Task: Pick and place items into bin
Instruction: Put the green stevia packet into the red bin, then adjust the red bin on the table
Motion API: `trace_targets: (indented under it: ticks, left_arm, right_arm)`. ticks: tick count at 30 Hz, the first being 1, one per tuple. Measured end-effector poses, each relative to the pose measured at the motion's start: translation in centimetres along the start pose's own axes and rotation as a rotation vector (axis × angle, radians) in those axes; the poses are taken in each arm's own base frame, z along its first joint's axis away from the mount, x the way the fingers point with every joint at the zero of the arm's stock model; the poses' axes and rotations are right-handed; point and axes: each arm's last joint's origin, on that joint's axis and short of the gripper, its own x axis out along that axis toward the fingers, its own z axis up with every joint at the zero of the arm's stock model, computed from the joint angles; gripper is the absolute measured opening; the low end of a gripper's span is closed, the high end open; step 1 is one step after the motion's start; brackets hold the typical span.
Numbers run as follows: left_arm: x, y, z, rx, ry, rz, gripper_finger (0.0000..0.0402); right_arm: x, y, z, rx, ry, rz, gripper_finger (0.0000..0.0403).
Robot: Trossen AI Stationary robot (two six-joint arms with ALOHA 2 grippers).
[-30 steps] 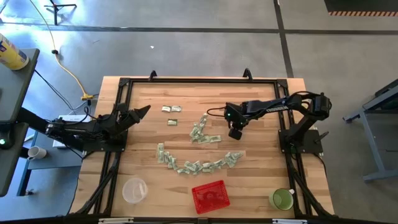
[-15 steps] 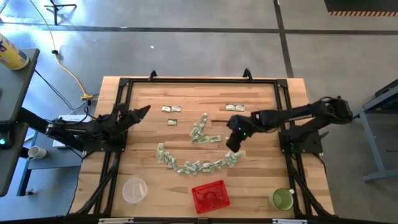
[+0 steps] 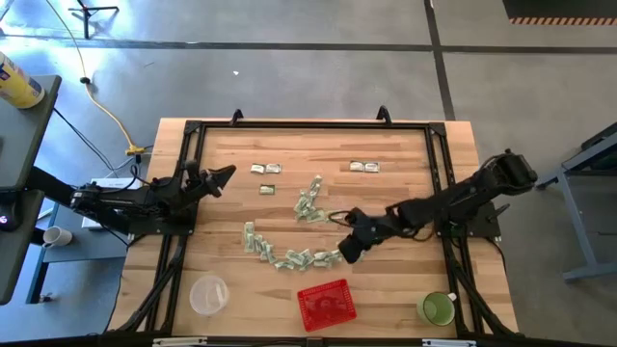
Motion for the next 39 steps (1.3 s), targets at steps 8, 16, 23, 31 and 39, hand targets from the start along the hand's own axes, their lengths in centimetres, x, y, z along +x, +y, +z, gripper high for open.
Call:
trace_targets:
  ticks: [8,16,23,31,39]
  left_arm:
    - [0.5,0.1,-1.1,0.101,0.116,0.004,0.0124]
    - [1.1,0.4,-2.9,0.178,0.355,-0.029,0.0124]
    - [1.2,0.6,-3.6,0.2,0.453,-0.042,0.0124]
    - [1.2,0.5,-3.5,0.057,0.462,0.003,0.0124]
    - [1.7,-1.9,-1.5,0.272,0.447,-0.008,0.0178]
  right_arm:
    - [2.5,4.7,-2.0,-0.044,0.138,-0.036,0.0009]
    - [4.9,6.9,-4.3,-0.181,0.235,-0.276,0.0046]
    - [6.5,8.9,-5.6,-0.275,0.306,-0.241,0.0099]
    - [6.1,7.0,-5.9,-0.367,0.173,-0.525,0.0173]
    - [4.7,6.3,-4.1,-0.315,0.063,-0.723,0.0277]
